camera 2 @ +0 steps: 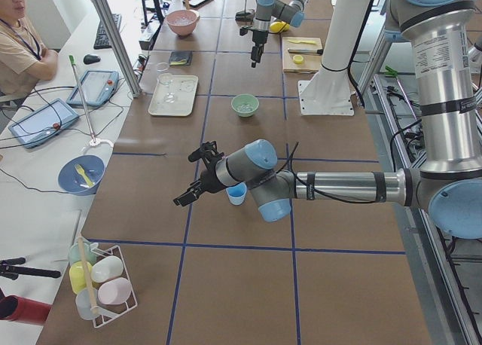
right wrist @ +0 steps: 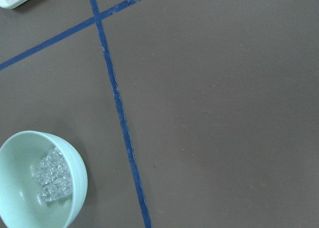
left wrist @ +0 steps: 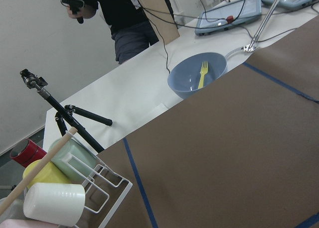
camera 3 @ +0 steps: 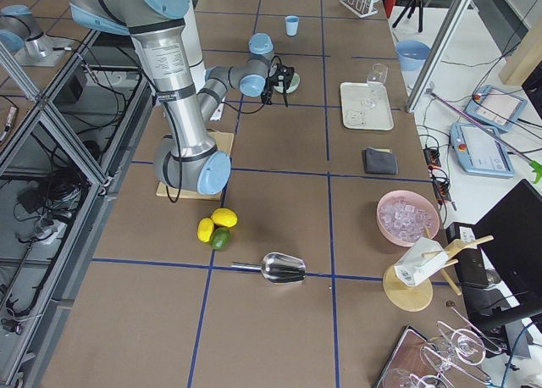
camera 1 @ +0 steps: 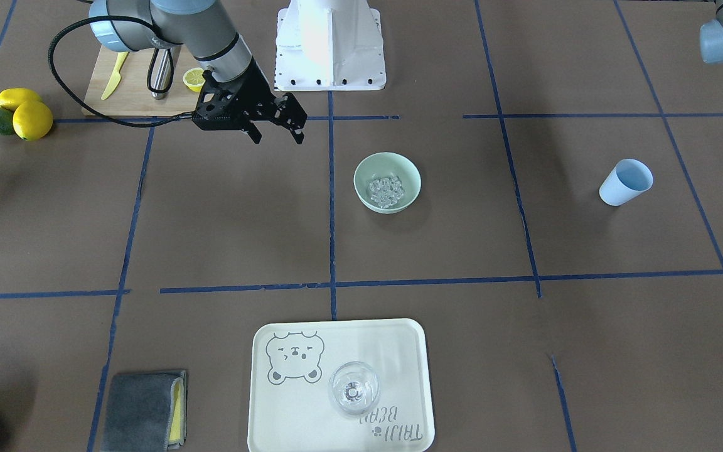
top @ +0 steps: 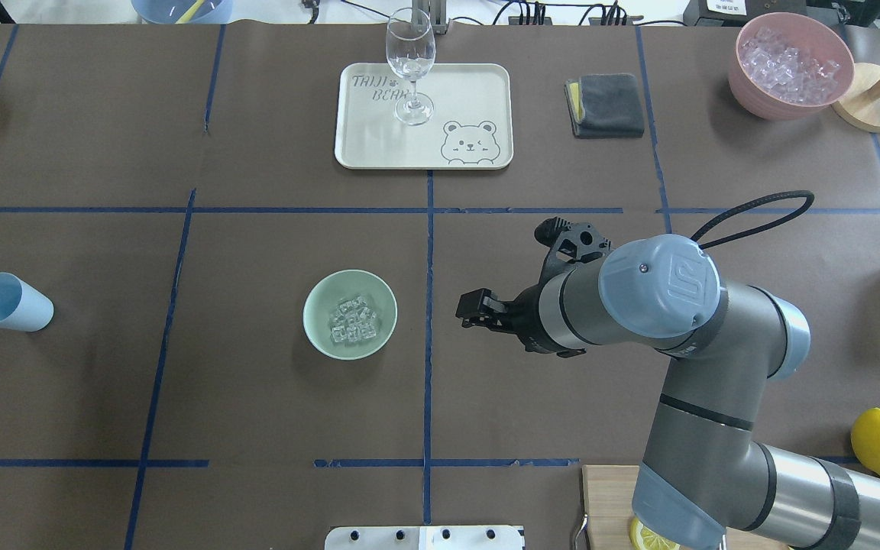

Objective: Pour ice into bowl

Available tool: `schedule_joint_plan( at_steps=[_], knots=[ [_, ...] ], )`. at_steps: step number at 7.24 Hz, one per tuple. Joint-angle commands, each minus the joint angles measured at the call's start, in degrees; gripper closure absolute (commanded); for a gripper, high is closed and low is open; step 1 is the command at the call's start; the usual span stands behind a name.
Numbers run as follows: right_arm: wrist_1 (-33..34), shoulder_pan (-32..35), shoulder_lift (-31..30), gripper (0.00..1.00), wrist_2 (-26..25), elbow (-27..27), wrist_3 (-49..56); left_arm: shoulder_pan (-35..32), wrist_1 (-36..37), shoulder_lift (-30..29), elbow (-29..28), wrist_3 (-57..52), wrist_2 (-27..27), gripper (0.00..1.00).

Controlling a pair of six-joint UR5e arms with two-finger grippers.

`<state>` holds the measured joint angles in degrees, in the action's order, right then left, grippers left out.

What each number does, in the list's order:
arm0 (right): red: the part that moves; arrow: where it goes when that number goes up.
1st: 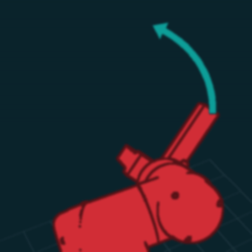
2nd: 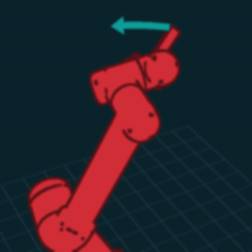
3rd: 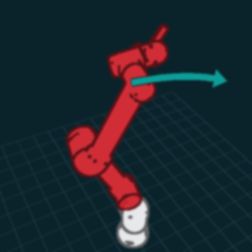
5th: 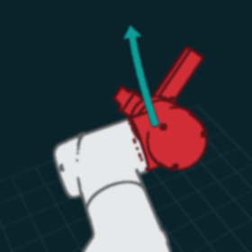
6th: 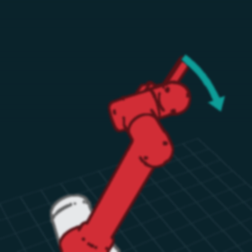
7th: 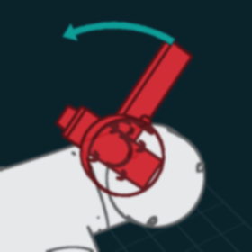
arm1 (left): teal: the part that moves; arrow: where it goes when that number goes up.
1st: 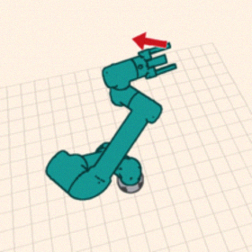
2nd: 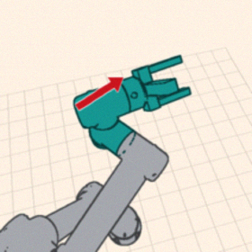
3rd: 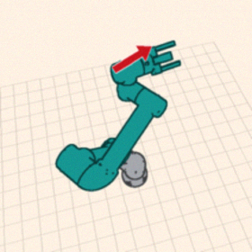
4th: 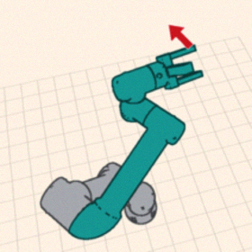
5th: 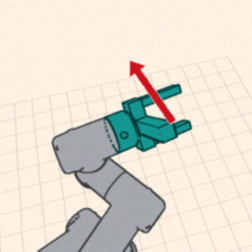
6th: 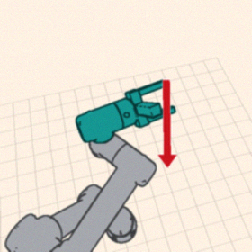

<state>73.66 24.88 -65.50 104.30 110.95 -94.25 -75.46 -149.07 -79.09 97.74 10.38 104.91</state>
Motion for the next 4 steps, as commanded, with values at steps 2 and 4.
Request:
schedule_joint_plan(
  at_steps=[2,4],
  knots=[
    [0.08,-0.71,7.03,0.00,-1.38,-6.77,0.20,-5.48,20.96,-2.12,0.43,-4.49,16.84,0.00],
    [0.17,-0.80,14.93,0.00,-1.47,-15.64,0.65,-5.76,27.50,-0.99,0.43,-4.49,20.16,0.00]
  ],
)
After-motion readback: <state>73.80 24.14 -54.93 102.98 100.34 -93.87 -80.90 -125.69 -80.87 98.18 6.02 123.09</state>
